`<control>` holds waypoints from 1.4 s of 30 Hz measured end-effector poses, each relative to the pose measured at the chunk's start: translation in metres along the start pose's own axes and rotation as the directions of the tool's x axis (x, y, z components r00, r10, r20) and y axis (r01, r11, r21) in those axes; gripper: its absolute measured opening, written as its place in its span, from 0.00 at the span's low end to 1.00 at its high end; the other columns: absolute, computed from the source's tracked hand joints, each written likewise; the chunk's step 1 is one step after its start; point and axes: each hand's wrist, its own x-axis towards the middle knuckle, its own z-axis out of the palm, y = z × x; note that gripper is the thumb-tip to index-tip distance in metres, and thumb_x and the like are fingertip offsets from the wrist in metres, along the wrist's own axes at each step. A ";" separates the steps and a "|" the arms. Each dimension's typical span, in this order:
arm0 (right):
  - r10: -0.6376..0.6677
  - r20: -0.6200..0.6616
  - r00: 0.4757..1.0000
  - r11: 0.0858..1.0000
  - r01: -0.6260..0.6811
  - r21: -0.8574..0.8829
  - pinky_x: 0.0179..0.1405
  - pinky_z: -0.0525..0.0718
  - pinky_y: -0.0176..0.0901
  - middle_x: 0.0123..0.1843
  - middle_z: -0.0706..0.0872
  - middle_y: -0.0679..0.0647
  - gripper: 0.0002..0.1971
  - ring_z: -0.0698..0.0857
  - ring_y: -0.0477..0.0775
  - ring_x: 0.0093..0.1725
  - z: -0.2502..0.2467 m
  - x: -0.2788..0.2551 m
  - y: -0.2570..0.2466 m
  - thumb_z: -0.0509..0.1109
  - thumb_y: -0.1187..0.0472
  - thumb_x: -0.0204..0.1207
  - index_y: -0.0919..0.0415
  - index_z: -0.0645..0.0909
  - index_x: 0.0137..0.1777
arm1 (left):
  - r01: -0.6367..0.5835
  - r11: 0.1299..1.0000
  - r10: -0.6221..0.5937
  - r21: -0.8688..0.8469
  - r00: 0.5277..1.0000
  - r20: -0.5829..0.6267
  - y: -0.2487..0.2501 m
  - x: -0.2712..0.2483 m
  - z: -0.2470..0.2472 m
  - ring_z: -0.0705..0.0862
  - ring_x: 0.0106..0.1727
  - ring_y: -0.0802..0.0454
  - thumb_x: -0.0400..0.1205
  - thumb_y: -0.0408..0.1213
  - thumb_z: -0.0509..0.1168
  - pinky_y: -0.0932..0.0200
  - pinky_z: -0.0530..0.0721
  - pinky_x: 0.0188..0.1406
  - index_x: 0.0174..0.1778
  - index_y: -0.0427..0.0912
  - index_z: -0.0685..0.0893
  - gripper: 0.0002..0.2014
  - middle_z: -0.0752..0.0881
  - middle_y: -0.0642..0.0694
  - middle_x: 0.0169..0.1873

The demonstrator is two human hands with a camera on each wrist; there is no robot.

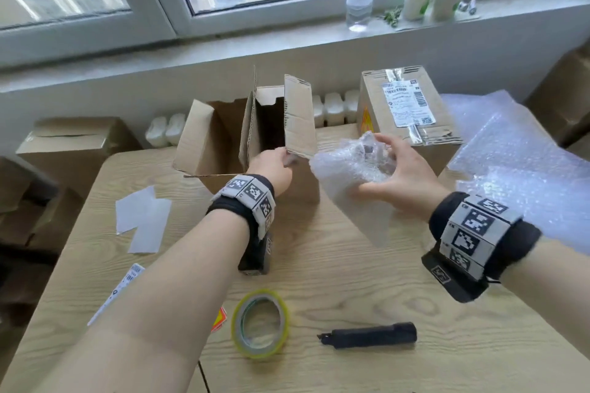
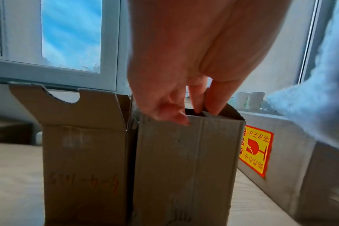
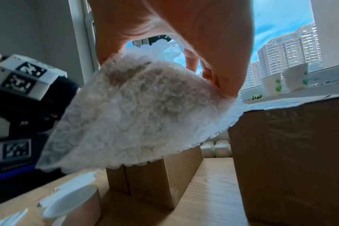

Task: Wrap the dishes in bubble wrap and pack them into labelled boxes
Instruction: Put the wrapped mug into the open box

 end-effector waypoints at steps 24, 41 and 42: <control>0.037 0.205 0.978 0.699 -0.172 0.694 0.63 0.78 0.53 0.56 0.87 0.57 0.30 0.84 0.57 0.59 0.039 0.032 -0.067 0.78 0.44 0.62 0.60 0.82 0.61 | -0.411 0.798 0.465 0.441 0.885 -0.017 0.036 -0.090 0.047 0.63 0.77 0.43 0.86 0.38 0.53 0.52 0.60 0.76 0.79 0.38 0.62 0.23 0.68 0.43 0.75; 0.032 0.190 0.981 0.573 -0.174 0.801 0.67 0.76 0.67 0.62 0.86 0.60 0.32 0.83 0.64 0.63 0.066 0.000 -0.068 0.73 0.40 0.60 0.54 0.80 0.64 | -0.148 0.834 0.219 0.532 0.973 -0.072 0.003 -0.088 0.023 0.76 0.63 0.45 0.84 0.30 0.56 0.59 0.73 0.42 0.64 0.39 0.80 0.14 0.79 0.41 0.60; 0.037 0.161 0.986 0.593 -0.151 0.791 0.66 0.77 0.65 0.59 0.86 0.61 0.28 0.84 0.63 0.60 0.065 0.000 -0.068 0.70 0.43 0.64 0.56 0.81 0.62 | -0.189 0.849 0.265 0.494 0.960 -0.088 0.001 -0.090 0.024 0.75 0.64 0.46 0.85 0.31 0.56 0.61 0.74 0.45 0.65 0.41 0.80 0.14 0.80 0.43 0.61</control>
